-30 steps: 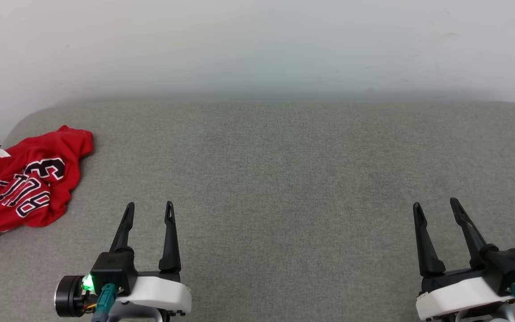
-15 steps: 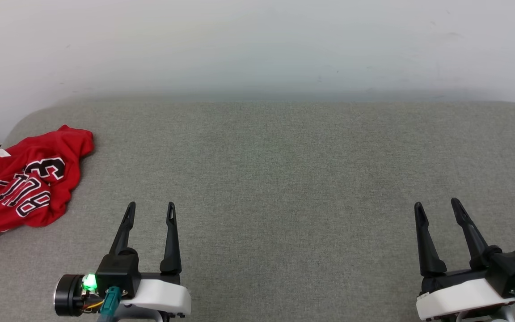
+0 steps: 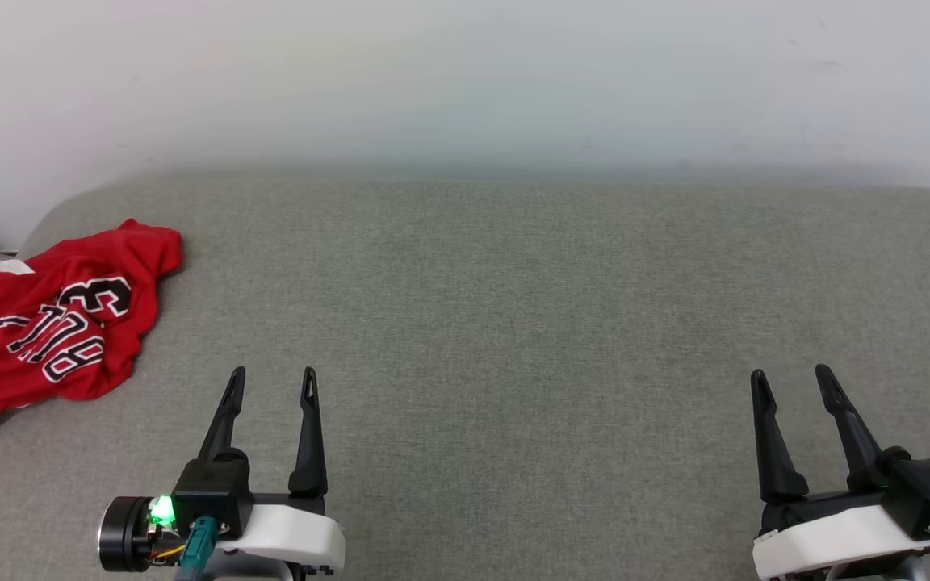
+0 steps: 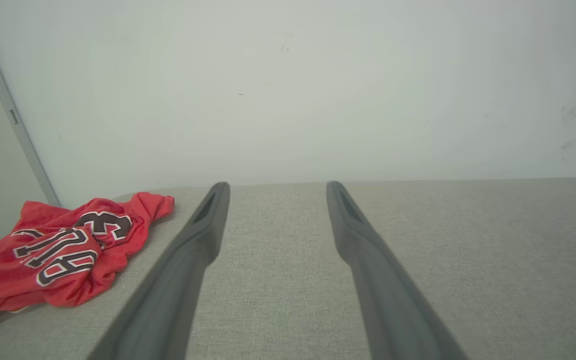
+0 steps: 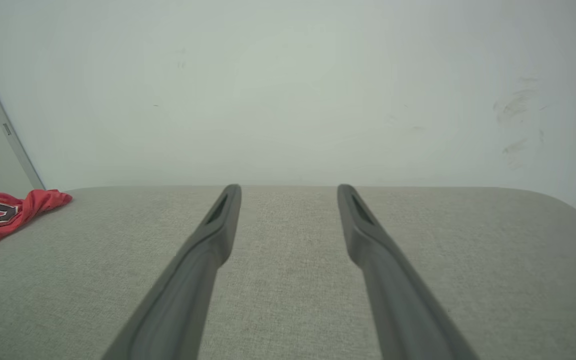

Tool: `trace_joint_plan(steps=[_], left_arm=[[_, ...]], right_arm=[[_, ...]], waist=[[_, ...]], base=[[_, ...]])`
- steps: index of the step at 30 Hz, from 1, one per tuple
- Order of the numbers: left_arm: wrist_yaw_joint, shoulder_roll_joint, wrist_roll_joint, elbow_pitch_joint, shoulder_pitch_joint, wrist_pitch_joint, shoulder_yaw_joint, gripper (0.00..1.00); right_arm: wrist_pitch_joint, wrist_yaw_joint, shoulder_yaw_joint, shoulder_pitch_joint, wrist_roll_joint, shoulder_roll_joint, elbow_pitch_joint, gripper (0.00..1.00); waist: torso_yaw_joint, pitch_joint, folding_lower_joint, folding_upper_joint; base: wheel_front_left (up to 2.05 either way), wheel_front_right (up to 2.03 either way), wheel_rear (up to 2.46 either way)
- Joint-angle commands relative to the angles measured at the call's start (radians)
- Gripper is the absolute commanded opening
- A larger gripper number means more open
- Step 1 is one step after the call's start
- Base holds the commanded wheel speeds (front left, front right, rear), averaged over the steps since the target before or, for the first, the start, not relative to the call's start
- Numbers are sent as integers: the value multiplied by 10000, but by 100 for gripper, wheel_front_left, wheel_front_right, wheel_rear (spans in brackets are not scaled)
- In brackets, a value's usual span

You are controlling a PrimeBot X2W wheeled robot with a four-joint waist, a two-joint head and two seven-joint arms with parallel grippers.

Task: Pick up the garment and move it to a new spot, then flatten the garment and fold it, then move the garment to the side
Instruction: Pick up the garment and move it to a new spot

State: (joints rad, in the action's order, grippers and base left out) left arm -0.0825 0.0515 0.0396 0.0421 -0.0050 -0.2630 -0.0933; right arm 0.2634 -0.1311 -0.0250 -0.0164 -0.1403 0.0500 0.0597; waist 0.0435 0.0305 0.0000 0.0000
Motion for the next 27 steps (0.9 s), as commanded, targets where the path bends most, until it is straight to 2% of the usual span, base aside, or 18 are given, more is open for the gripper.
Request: trace_joint_plan(steps=[1,22,27], left_arm=[[5,-13,13,13,-33,-28,19,100],[-110,-15,561,-41,-151,-28,309,100],[-119,-15,636,-48,-118,-28,404,100]], right_arm=[[21,7,-13,-63,-3,5,-25,100],[21,7,222,53,286,3,-122,100],[21,7,271,98,354,3,-131,100]], waist=[[114,16,0,0],[2546,404,0,0],[2934,444,0,0]], base=[[0,0,0],[0,0,0],[0,0,0]])
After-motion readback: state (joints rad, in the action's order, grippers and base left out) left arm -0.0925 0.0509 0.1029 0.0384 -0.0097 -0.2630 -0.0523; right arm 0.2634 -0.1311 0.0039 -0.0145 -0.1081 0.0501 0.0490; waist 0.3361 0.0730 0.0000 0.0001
